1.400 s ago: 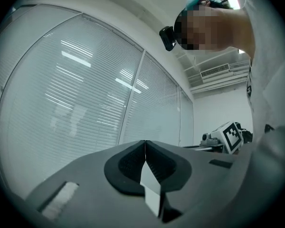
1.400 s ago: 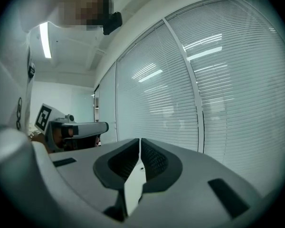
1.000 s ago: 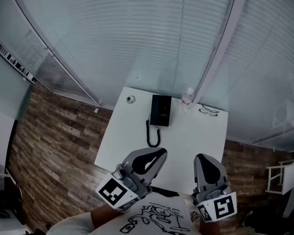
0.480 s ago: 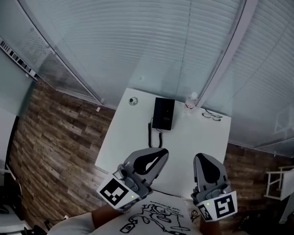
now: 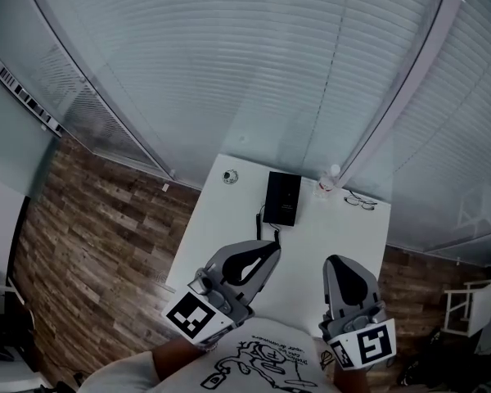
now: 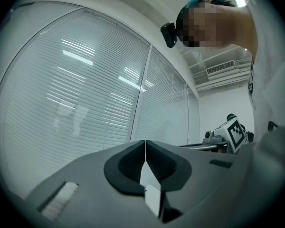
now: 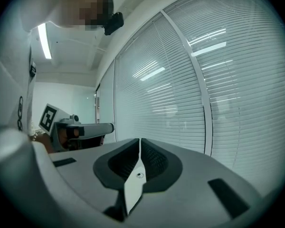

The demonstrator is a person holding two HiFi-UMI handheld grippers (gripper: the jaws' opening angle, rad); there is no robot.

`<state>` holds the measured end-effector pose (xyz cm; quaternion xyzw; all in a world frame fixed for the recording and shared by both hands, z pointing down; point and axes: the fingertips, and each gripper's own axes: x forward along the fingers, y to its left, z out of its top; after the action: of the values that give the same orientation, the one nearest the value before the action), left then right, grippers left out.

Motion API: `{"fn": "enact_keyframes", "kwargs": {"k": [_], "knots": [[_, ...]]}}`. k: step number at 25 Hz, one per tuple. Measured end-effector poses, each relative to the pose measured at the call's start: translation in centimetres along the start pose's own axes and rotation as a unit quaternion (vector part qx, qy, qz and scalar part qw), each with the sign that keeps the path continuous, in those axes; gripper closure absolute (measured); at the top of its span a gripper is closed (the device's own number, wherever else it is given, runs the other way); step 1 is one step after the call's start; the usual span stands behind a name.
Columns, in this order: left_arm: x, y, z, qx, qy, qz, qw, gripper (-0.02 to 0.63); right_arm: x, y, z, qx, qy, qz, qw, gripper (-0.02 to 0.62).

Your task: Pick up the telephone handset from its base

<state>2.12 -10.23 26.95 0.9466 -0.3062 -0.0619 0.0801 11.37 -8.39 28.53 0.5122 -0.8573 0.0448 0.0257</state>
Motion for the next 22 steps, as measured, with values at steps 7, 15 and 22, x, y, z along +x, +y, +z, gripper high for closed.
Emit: {"fn": "enact_keyframes", "kwargs": {"k": [7,15,22], "knots": [[-0.6,0.9,-1.5,-0.022,0.016,-0.003,0.9996,0.598,1.2,0.4,-1.0,-0.001,0.017,-0.003,1.0,0.584],[-1.6,2.0,-5.7,-0.058,0.056,-0.004,0.9967,0.598,1.7,0.9,-5.1,0.02,0.062,-0.008,0.998,0.584],[-2.2,2.8,-8.7,-0.074,0.077,-0.005,0.9943,0.598,1.5,1.2,-8.0,0.03,0.086,-0.014,0.996,0.584]]}}
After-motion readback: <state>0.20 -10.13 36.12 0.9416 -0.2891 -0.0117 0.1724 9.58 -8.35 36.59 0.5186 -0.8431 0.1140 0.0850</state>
